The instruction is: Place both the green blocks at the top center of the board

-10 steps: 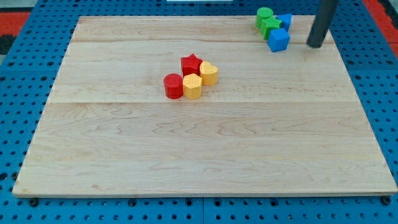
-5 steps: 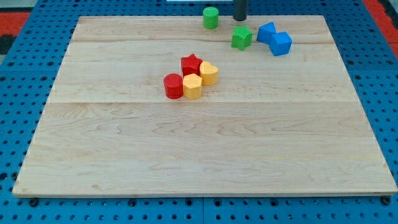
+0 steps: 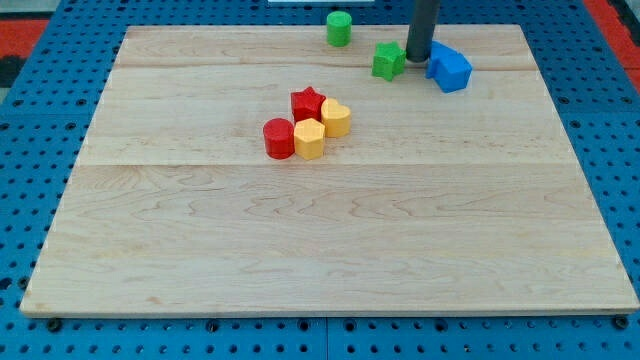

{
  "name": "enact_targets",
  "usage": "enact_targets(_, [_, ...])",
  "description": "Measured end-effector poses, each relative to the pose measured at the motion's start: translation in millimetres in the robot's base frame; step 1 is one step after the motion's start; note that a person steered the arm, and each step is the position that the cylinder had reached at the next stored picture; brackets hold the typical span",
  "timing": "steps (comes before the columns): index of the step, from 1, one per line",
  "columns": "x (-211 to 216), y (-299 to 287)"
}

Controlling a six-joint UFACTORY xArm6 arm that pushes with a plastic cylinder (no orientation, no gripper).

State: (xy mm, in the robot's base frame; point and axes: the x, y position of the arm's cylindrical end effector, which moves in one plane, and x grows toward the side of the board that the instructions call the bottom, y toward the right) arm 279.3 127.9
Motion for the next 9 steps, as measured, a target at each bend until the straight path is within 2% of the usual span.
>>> enact_targets(1, [16.5,-18.5])
enact_targets(3, [-7.7,-79.2])
enact_targets(4, [-11.6,-32.3])
enact_targets(5, [-41.4,-45.9])
enact_targets(6, [-39.4,-80.4])
enact_targets(7, [-23.6,-100.2])
enact_targets(8, [-11.8,-88.4])
enact_targets(9, [53.4,-53.8])
